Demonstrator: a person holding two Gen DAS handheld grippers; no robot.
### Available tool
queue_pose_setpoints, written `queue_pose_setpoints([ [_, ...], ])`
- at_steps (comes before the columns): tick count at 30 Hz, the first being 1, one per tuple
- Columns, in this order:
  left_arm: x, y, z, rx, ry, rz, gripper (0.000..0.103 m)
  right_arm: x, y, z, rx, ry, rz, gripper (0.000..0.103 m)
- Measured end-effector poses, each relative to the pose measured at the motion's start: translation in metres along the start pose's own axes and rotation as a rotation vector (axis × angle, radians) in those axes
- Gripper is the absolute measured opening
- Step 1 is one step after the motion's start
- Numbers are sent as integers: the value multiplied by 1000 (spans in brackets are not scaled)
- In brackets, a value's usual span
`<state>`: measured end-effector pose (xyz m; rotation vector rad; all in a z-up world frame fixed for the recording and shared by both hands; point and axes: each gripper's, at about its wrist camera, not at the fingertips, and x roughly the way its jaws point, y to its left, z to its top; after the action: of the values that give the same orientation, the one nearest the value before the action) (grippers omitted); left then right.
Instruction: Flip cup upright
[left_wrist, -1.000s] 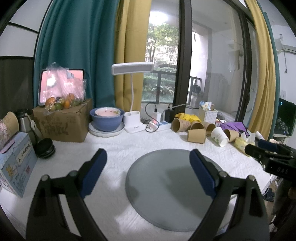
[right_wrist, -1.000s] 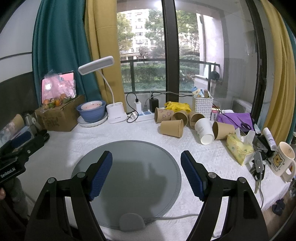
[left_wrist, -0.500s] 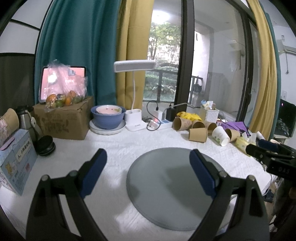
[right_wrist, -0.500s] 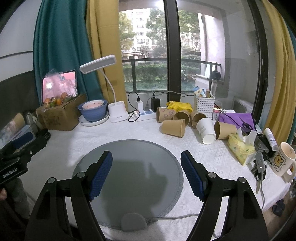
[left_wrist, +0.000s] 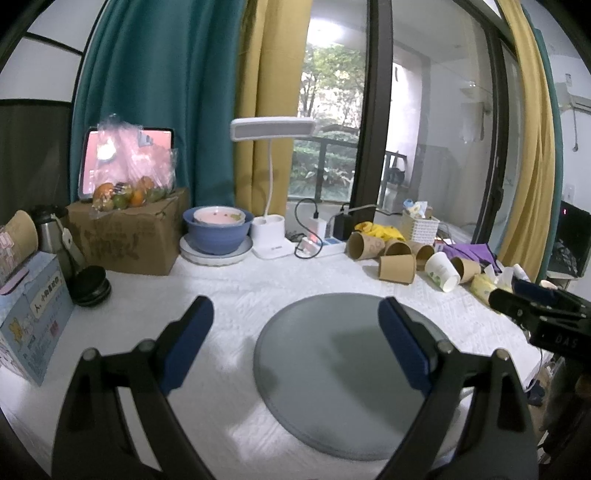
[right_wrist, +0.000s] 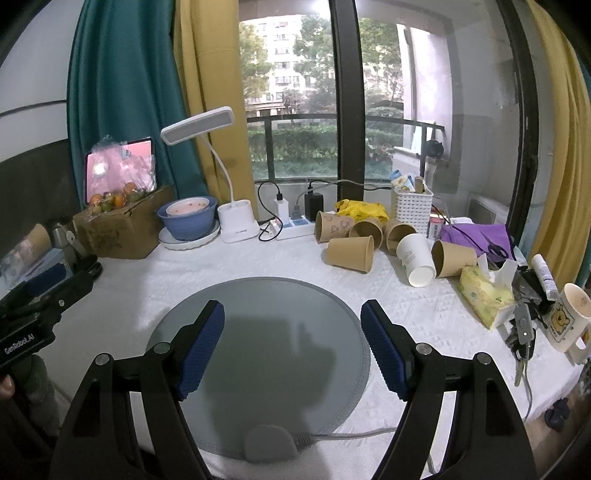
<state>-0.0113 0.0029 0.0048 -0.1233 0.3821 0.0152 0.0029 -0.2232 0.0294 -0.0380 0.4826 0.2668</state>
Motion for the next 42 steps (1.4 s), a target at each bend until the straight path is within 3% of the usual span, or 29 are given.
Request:
queue_pose_setpoints([
  [7,21,-6,-2,16,60,-22,92,14,-10,-2,11,11,-20,79],
  [13,53,-25,4,62,122,-31,92,32,-49,2,79,29,-73,79],
  [30,167,-151,24,203,290,-157,92,82,-185,2,182,42,-139,79],
  [42,245,-234,22,225,391,-237,92,119,-238,14,138,36,-149,79],
])
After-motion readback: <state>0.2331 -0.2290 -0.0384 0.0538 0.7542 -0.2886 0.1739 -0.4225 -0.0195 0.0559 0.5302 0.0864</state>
